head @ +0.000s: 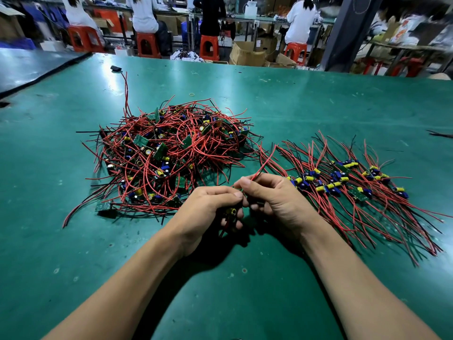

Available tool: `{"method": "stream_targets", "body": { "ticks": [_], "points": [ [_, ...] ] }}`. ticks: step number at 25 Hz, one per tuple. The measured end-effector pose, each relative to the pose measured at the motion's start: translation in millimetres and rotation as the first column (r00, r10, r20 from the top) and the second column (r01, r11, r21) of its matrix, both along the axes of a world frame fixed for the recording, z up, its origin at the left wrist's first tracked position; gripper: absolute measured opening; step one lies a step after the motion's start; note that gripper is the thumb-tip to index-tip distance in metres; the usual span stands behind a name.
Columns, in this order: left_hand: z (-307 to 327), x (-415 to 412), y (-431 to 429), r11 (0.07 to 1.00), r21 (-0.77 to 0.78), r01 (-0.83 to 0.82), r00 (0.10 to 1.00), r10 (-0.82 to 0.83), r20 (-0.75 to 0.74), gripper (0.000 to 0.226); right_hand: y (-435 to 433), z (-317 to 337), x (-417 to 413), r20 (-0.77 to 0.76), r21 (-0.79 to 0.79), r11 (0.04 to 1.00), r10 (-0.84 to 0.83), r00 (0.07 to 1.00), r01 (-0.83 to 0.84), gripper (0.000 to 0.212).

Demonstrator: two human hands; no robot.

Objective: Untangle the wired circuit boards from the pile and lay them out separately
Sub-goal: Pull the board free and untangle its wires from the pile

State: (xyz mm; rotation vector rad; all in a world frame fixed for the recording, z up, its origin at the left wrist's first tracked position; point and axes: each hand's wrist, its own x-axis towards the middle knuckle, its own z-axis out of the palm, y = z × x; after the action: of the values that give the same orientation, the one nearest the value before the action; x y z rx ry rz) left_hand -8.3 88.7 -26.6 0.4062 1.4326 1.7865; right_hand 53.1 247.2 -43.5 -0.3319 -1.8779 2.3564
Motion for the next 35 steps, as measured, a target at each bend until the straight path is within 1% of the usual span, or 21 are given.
{"method": "stream_targets", "body": {
  "ticks": [2,4,7,9,11,13,15,17,18,20,22,25,27,31,35],
  "points": [
    [-0.8,0.5,0.5,0.999,-0.034,-0.026,0.998,0.024,-0.057,0.024,0.0,-1.5,-2.1,-0.002,0.028,0.997,-0.074,0.997,0.074,0.042],
    [-2.3,3.9,2.4,0.994,-0.084,-0.072,0.981,0.055,-0.186,0.022,6.5,-1.4,-2.2,-0.005,0.042,0.988,-0.147,0.989,0.147,0.037],
    [-4.2,8.9,4.9,0.977,-0.168,-0.132,0.905,0.050,-0.422,0.017,17.4,-1.7,-0.2,0.001,0.111,0.967,-0.231,0.973,0.230,0.025],
    [-3.8,10.0,4.9,0.970,-0.210,-0.124,0.865,0.002,-0.502,0.017,20.2,-3.4,-0.5,-0.001,0.147,0.943,-0.300,0.954,0.297,0.020],
    [-2.8,9.6,4.6,0.966,-0.229,-0.116,0.861,-0.017,-0.508,0.017,20.3,-4.7,-2.4,-0.028,0.184,0.905,-0.386,0.922,0.384,0.023],
    [-2.1,7.8,4.8,0.967,-0.234,-0.104,0.878,-0.021,-0.478,0.017,20.0,-5.0,-4.5,-0.068,0.242,0.857,-0.452,0.889,0.454,0.030],
    [-2.5,5.9,4.9,0.971,-0.221,-0.091,0.901,-0.014,-0.434,0.017,17.6,-4.6,-6.1,-0.089,0.262,0.824,-0.497,0.863,0.502,0.033],
    [-2.9,4.5,4.5,0.975,-0.206,-0.079,0.915,-0.011,-0.403,0.017,13.6,-1.4,-7.2,-0.087,0.203,0.816,-0.535,0.840,0.541,0.030],
    [-3.2,4.3,4.4,0.977,-0.201,-0.075,0.916,-0.012,-0.400,0.017,11.8,1.3,-7.8,-0.084,0.138,0.818,-0.552,0.830,0.558,0.028],
    [-3.0,3.8,3.7,0.980,-0.188,-0.067,0.916,-0.014,-0.401,0.017,11.0,8.5,-7.8,-0.046,-0.057,0.830,-0.557,0.829,0.555,0.025],
    [-2.3,2.9,3.1,0.985,-0.163,-0.058,0.921,-0.010,-0.390,0.017,13.4,16.9,-6.4,0.035,-0.256,0.829,-0.507,0.861,0.498,0.028],
    [-2.7,2.7,2.5,0.985,-0.167,-0.045,0.917,-0.026,-0.399,0.015,16.9,23.8,-4.3,0.112,-0.449,0.777,-0.440,0.891,0.441,0.038],
    [-3.2,3.6,2.6,0.983,-0.181,-0.030,0.911,-0.048,-0.410,0.015,18.8,25.1,-3.4,0.120,-0.516,0.742,-0.432,0.894,0.427,0.044],
    [-4.7,3.1,2.4,0.982,-0.186,-0.031,0.908,-0.050,-0.415,0.014,22.8,25.6,-1.2,0.089,-0.530,0.735,-0.449,0.889,0.424,0.027],
    [-6.3,1.9,2.7,0.979,-0.202,-0.028,0.903,-0.062,-0.425,0.014,28.3,25.3,0.6,0.088,-0.599,0.690,-0.448,0.890,0.406,0.032]
  ]
}}
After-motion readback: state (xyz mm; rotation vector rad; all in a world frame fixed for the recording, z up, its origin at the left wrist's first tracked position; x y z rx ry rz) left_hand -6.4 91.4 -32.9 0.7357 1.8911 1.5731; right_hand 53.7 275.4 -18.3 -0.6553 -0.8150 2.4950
